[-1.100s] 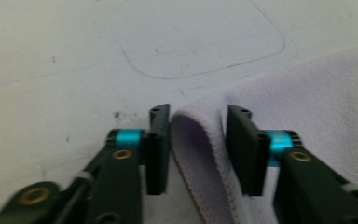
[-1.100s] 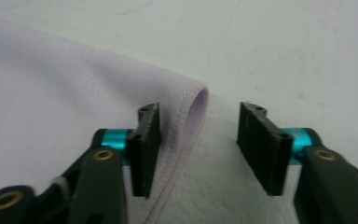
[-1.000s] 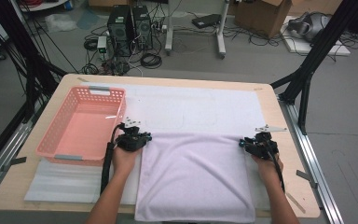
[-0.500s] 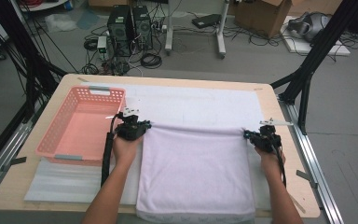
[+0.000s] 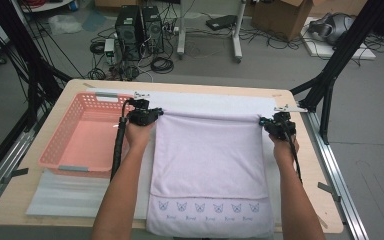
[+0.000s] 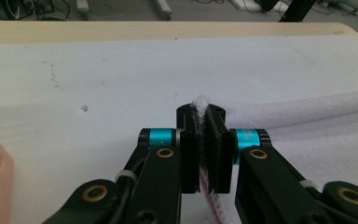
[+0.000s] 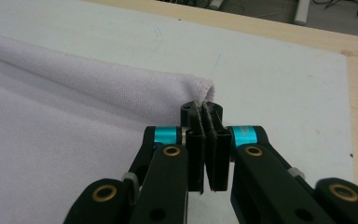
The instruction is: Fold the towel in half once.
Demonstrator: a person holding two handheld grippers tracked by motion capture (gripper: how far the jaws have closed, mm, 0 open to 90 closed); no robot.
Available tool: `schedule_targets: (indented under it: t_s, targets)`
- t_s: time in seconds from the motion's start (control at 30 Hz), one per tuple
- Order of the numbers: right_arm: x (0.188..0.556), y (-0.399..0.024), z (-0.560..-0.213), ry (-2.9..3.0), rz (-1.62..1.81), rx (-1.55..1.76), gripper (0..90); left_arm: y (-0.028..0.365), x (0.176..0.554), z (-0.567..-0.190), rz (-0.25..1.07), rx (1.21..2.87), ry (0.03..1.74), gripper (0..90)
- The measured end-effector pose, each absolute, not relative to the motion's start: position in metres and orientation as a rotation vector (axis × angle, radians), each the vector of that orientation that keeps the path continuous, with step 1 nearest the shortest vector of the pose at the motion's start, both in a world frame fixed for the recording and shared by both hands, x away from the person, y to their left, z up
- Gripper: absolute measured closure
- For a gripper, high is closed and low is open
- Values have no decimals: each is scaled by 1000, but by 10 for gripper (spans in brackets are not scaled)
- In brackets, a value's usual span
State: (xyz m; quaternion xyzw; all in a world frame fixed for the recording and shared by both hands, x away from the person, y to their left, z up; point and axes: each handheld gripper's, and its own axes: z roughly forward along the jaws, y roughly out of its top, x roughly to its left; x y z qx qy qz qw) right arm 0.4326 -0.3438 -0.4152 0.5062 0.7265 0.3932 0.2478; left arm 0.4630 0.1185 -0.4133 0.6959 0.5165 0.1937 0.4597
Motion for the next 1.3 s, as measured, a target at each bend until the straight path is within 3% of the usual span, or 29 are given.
schedule_targets:
  t_s: [0.33, 0.37, 0.43, 0.5, 0.67, 1.0, 1.3]
  targets:
    - [451, -342, -423, 1956, 1073, 1413, 874, 119, 476, -422, 483, 1704, 1258, 827]
    - [451, -341, -423, 1952, 1080, 1416, 850, 118, 475, -422, 481, 1707, 1252, 800]
    - [451, -339, -425, 1946, 1072, 1433, 694, 117, 473, -421, 469, 1706, 1247, 653]
    - [451, -339, -425, 1960, 1068, 1437, 650, 117, 469, -418, 479, 1692, 1246, 553]
    - [442, -338, -418, 1973, 1093, 1442, 613, 119, 458, -409, 391, 1679, 1195, 475]
    - [409, -338, -403, 2009, 1144, 1430, 573, 110, 417, -398, 440, 1651, 1076, 464]
    - [379, -328, -400, 2109, 1141, 1378, 527, 109, 372, -409, 449, 1660, 1033, 474]
